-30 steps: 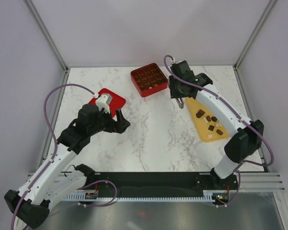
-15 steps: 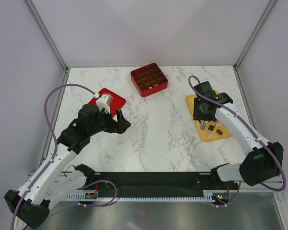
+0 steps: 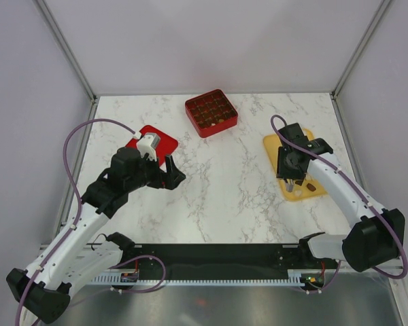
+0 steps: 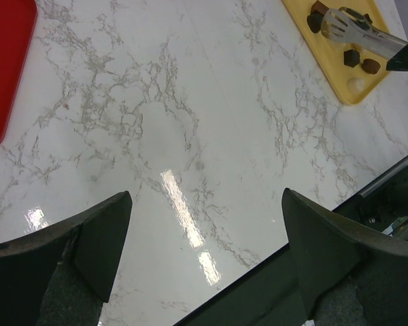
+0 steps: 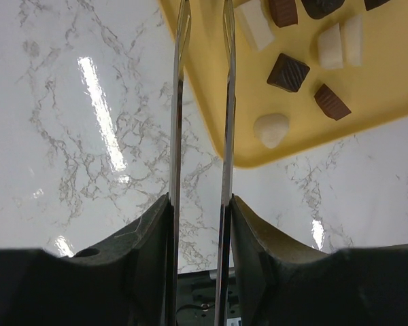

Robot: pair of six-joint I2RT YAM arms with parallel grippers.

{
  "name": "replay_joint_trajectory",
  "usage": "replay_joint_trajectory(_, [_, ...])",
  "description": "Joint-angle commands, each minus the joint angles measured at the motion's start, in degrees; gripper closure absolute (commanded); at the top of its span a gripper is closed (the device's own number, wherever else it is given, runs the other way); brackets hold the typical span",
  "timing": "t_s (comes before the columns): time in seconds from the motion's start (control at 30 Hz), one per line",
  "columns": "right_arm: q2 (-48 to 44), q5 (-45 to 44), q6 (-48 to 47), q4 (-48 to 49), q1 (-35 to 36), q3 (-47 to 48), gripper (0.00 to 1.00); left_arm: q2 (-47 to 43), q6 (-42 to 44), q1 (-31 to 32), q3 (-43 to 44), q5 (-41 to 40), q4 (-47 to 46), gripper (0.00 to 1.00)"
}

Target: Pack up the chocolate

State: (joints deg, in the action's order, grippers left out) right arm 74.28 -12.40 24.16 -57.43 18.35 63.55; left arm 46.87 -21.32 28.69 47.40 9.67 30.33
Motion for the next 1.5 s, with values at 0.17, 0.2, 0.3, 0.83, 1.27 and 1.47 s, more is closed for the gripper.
replay_joint_trajectory(0.17, [-0.6, 1.0, 0.8, 3.7, -2.1, -3.0, 0.53, 0.2, 1.7, -0.2, 0.5, 1.4, -1.2, 0.0])
replay_joint_trajectory(0.2, [-0.3, 1.6, 0.6, 4.2, -2.4, -3.3, 0.53, 0.2, 1.7, -0.2, 0.5, 1.4, -1.2, 0.0])
replay_joint_trajectory(0.3, [0.2, 2.7, 0.2, 5.8, -3.1, -3.7, 0.53, 0.3, 1.7, -0.2, 0.5, 1.3, -1.1, 0.0])
replay_joint_trajectory(0.83, [4.5, 3.5, -1.1, 9.9, -4.5, -4.7, 0.52, 0.7, 1.7, -0.2, 0.5, 1.1, -1.1, 0.0])
replay_joint_trajectory(1.27, [6.8, 3.7, -2.0, 11.1, -5.1, -4.0, 0.48, 0.6, 1.7, -0.2, 0.5, 0.7, -1.1, 0.0])
replay_joint_trajectory(1.47, [6.0, 4.7, -2.0, 10.8, -5.1, -3.3, 0.57, 0.6, 1.7, -0.2, 0.5, 0.5, -1.2, 0.0])
